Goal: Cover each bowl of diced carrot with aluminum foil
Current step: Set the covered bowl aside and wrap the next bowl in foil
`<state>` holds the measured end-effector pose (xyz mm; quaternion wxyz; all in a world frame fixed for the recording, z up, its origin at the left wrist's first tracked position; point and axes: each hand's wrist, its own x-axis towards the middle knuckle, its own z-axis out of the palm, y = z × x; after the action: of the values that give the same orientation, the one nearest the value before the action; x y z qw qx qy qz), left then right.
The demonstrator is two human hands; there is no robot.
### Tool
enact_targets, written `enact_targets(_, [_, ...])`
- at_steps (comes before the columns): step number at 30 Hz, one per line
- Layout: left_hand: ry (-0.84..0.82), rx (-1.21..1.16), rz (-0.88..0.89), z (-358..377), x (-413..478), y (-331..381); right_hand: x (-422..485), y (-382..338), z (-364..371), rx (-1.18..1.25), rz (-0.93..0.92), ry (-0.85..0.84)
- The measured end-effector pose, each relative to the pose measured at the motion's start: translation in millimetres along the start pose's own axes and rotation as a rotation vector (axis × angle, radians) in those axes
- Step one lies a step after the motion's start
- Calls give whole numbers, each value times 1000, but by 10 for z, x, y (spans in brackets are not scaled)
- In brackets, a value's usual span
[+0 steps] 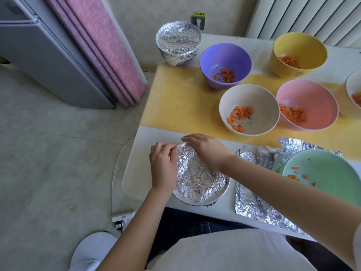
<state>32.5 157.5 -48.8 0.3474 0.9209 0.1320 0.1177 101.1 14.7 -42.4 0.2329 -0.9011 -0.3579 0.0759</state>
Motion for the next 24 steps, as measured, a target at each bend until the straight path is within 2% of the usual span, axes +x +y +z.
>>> enact_targets(4, [-20,-61,-31,-9,-9,13,185,-2,-49,18,86,-149])
enact_targets(9, [-16,-34,-30,19,-18,21,300,8,-87,-104,36,-270])
enact_targets(15, [-33,26,-1,30,-25,6,279,-55,-116,-248,-21,-259])
enact_targets(19, [-28,39,14,44,-53,8,197,49,-66,14,25,-224])
enact_targets(24, [-10,78,-23,54,-101,44,90,132,-83,269,197,-122])
